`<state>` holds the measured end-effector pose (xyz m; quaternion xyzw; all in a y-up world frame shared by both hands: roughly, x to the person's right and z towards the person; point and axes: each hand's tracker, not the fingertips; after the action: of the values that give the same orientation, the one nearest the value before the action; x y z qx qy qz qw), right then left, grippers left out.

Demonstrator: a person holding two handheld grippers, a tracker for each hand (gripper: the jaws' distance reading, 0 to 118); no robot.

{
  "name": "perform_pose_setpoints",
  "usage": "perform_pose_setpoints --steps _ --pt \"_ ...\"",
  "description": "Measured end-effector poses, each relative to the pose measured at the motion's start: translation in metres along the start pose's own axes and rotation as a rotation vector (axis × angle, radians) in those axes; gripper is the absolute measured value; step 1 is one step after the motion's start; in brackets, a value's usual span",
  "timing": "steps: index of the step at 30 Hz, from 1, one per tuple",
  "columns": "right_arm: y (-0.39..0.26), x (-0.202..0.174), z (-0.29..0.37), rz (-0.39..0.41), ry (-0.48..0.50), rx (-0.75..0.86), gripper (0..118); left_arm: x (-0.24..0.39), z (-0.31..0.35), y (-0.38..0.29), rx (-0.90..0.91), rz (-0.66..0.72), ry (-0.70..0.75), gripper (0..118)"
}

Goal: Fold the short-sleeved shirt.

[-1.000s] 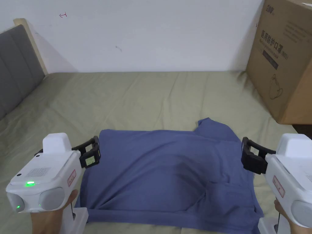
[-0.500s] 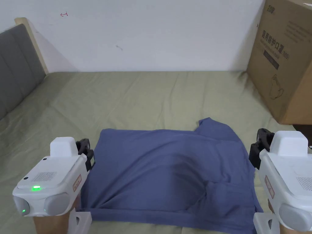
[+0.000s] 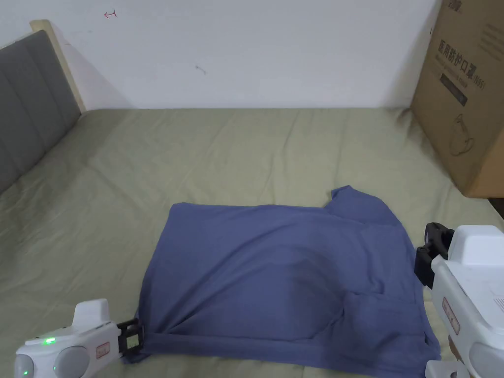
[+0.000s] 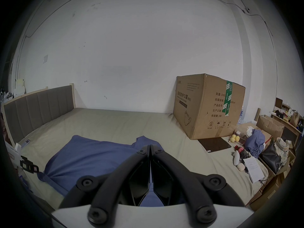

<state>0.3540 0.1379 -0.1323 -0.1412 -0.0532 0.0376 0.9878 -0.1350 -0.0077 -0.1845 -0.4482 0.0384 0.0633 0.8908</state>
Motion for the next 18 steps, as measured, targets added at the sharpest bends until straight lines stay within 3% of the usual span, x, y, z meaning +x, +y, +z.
perform_pose_setpoints --steps 1,4,5,6,8,13,16,18 --pt "-0.001 0.001 0.000 0.001 0.000 -0.005 0 0.002 0.001 -0.001 -0.022 0.004 0.014 101" --pt "-0.006 0.004 -0.001 -0.001 -0.003 -0.021 0 0.005 -0.008 -0.009 -0.021 -0.022 0.041 103" --pt "-0.008 0.005 0.000 -0.002 -0.006 -0.026 0 0.000 -0.030 -0.010 -0.031 -0.032 0.057 96" --pt "-0.010 0.007 0.000 -0.001 -0.008 -0.032 0 0.001 -0.035 -0.010 -0.038 -0.037 0.063 81" --pt "-0.014 0.010 0.001 -0.001 -0.016 -0.045 0 0.002 -0.041 -0.011 -0.044 -0.049 0.050 38" --pt "-0.031 0.022 0.005 -0.016 -0.046 -0.096 0 0.009 -0.044 -0.010 -0.087 -0.054 -0.003 5" --pt "-0.050 0.032 0.001 -0.050 -0.061 -0.191 2 0.012 -0.036 -0.012 -0.054 -0.032 -0.001 2" --pt "-0.070 0.039 -0.005 -0.068 -0.073 -0.297 17 0.009 -0.031 -0.009 -0.035 -0.035 0.000 2"
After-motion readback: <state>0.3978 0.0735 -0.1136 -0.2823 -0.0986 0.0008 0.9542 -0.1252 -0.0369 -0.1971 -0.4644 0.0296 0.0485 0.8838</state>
